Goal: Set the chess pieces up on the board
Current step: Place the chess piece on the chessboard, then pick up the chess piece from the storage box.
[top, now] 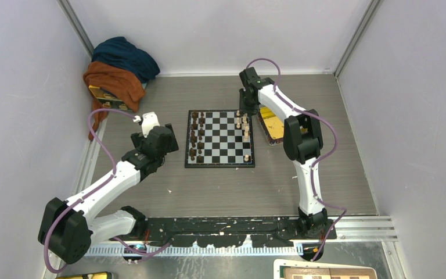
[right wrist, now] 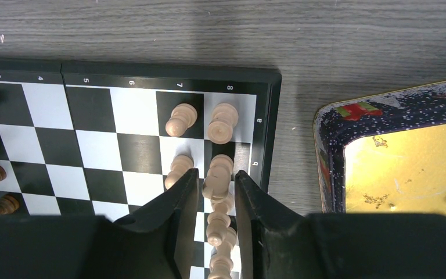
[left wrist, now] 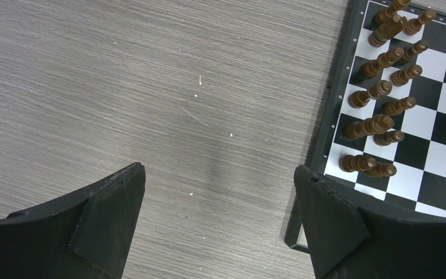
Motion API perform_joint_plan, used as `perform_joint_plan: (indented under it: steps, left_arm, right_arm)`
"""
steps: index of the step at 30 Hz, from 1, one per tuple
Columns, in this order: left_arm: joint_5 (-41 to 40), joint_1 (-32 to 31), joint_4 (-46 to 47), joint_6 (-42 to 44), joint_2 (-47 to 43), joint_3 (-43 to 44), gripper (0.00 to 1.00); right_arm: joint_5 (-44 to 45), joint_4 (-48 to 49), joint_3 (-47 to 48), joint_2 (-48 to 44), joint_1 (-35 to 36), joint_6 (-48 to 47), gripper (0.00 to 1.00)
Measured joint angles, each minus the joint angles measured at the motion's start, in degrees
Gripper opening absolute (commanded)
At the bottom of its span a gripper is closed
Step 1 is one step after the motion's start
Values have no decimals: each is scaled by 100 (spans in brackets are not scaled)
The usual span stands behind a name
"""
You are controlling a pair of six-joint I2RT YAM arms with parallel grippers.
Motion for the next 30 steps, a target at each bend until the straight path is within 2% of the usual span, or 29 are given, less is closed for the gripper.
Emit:
perform_joint_plan:
  steps: [15, 23, 30]
  left_arm:
    - [0, -2, -2, 15, -2, 0, 100]
    - [0, -2, -2, 22, -4, 0, 100]
    - [13, -2, -2, 24, -4, 0, 100]
  right_arm:
    - [76, -11, 0, -125, -17, -15, 37]
    - [463, 280, -608, -1488, -339, 223, 37]
    - [1058, 675, -1593, -2463, -1152, 704, 37]
